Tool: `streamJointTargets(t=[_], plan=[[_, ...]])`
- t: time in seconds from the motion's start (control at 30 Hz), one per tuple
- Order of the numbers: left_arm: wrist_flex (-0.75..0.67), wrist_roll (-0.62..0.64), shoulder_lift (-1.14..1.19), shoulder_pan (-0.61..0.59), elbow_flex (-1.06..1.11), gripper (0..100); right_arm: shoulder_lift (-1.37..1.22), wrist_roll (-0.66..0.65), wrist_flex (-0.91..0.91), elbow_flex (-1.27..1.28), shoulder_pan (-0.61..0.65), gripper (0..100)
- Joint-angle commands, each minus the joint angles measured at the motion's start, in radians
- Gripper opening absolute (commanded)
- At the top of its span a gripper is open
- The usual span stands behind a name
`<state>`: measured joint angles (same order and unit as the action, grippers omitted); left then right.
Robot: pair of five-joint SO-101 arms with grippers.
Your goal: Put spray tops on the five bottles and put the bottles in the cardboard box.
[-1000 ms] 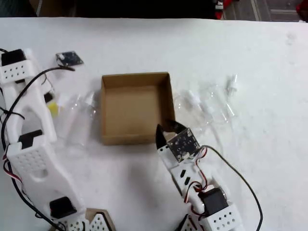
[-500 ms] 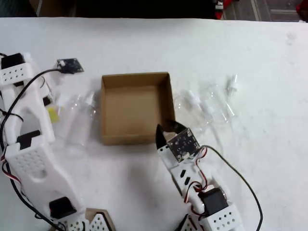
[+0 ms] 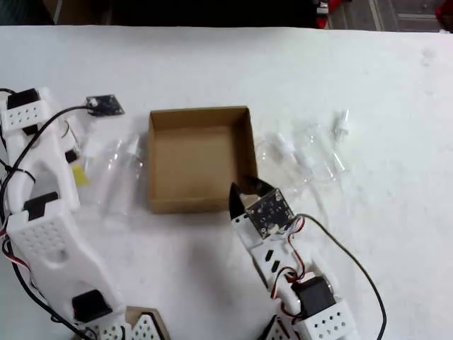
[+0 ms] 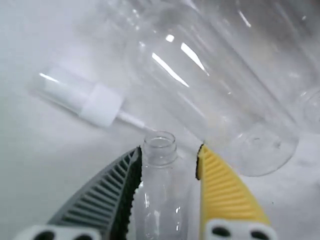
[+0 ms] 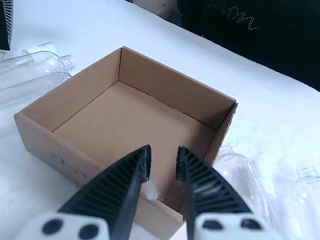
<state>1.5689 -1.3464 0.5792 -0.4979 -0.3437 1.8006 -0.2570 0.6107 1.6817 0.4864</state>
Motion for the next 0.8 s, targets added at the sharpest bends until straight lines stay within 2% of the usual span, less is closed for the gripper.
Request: streamJointTargets(t=[0.0, 0.77], plan=[[-0.011, -0.009, -0.038, -0.008, -0.006, 18, 0.002, -0.012, 0.001, 0.009, -0.005, 7.0], [-0.046, -0.009, -0.038, 0.019, 0.038, 18, 0.002, -0.012, 0.001, 0.009, -0.005, 7.0]])
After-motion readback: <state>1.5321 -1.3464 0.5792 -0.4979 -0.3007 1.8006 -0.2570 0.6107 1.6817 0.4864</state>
